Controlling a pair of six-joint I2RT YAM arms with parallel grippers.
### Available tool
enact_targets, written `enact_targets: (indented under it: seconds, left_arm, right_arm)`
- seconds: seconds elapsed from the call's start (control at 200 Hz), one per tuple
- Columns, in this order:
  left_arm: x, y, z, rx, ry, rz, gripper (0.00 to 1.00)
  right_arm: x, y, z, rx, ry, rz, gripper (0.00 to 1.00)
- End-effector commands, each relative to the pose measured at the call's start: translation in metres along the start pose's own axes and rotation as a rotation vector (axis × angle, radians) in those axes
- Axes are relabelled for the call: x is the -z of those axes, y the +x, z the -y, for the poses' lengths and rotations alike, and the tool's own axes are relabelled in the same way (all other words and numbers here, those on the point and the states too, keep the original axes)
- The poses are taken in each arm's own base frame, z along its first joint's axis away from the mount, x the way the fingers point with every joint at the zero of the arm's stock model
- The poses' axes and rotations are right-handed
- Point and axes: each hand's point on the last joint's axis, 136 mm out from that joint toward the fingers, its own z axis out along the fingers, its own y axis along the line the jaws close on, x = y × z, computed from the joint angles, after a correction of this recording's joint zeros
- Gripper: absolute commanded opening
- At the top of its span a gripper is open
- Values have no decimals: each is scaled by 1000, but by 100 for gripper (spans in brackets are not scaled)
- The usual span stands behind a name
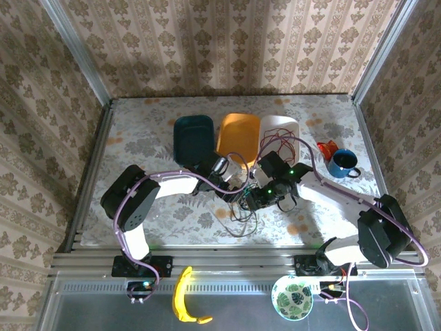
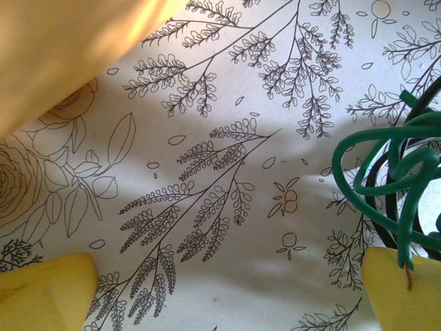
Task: Untangle the cables
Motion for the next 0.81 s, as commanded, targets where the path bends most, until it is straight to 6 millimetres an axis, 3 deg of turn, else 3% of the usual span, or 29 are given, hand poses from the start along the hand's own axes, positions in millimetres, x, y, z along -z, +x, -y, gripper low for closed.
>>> enact_targets:
  seconds: [0.0,0.33,0.49,0.605,0.8]
  left_arm:
    - [-2,21,6,3,38,-59,100]
    - [-2,21,8,12,39,-58,100]
    - [-4,21,8,14,42,-62,100]
    - [-6,21,8,11,42,-68,100]
    - [-11,24,8,3,46,-81,100]
  right_arm:
    - [-10,19,3,3,-9,-103,40]
    - [-18,13,10,26,15,-95,37]
    - [-12,2,17,36,63,-41,12]
    - [6,-10,28,48,144,32,0]
    - [81,-52,52,-38,246,341,0]
